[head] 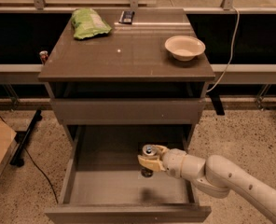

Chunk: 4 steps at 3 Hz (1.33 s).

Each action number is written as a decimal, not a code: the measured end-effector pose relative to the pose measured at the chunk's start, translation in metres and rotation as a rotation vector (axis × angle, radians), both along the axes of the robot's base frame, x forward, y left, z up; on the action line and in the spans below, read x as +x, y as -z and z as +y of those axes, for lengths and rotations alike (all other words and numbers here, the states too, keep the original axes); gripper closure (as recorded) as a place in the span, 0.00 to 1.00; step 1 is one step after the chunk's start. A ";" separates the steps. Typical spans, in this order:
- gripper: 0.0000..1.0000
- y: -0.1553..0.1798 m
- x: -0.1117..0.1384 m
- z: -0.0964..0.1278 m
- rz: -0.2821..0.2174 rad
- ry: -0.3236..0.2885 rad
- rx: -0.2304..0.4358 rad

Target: Place redbull can into middle drawer

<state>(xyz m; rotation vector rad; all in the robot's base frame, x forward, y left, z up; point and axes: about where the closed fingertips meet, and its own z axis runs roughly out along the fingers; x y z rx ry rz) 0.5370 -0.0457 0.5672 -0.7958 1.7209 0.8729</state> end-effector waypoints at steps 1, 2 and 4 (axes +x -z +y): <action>1.00 0.023 -0.001 0.001 -0.053 -0.024 -0.051; 1.00 0.055 0.001 -0.005 -0.099 -0.047 -0.097; 1.00 0.096 0.007 -0.013 -0.105 -0.063 -0.123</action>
Offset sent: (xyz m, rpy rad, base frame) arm 0.0014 -0.0127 -0.0739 -0.1337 -0.1415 0.0570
